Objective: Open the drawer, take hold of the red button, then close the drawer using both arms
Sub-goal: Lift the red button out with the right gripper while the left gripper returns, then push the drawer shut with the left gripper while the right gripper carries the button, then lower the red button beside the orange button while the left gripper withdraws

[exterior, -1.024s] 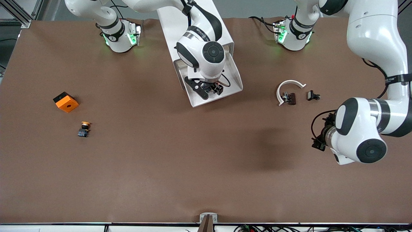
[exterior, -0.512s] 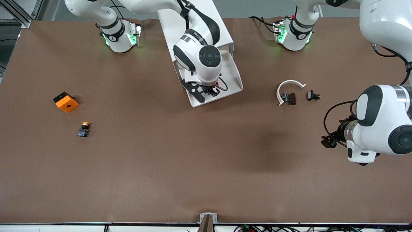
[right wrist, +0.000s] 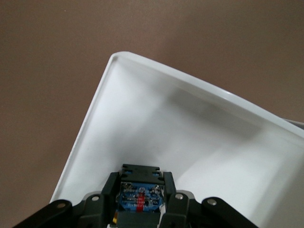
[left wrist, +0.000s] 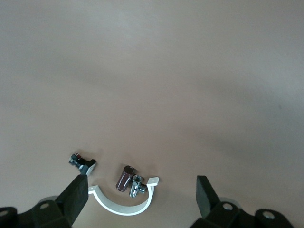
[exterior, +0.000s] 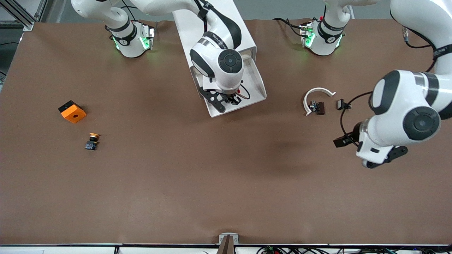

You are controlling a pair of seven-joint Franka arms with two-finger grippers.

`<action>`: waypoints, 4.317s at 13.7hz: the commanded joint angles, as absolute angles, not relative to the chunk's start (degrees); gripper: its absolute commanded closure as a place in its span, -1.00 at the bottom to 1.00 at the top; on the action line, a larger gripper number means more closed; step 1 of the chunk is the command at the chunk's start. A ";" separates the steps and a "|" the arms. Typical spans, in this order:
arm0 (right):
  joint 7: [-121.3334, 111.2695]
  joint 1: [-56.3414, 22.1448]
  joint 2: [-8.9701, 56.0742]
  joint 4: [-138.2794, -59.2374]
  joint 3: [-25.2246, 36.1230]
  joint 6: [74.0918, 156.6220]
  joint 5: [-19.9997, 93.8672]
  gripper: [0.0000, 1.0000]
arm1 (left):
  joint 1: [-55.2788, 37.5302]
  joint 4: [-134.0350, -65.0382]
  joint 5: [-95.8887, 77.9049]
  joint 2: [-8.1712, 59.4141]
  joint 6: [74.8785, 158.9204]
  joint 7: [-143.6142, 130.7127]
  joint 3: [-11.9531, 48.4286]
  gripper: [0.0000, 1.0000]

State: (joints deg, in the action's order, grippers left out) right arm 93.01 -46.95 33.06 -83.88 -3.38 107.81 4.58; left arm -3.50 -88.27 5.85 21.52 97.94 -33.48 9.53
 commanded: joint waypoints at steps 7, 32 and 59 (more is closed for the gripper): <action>84.15 -38.60 32.09 -71.73 -3.78 90.74 11.16 0.87 | -3.78 -110.29 0.20 12.74 117.31 -33.04 20.64 -1.00; 9.50 -1.76 19.06 -110.65 -2.99 122.16 -11.15 0.87 | -18.02 -120.32 -0.18 19.95 129.37 -65.57 37.43 -1.00; 2.02 6.94 32.78 -109.42 -3.08 136.76 -11.07 -0.87 | 21.69 -91.69 11.16 16.09 103.13 -39.86 38.06 -1.00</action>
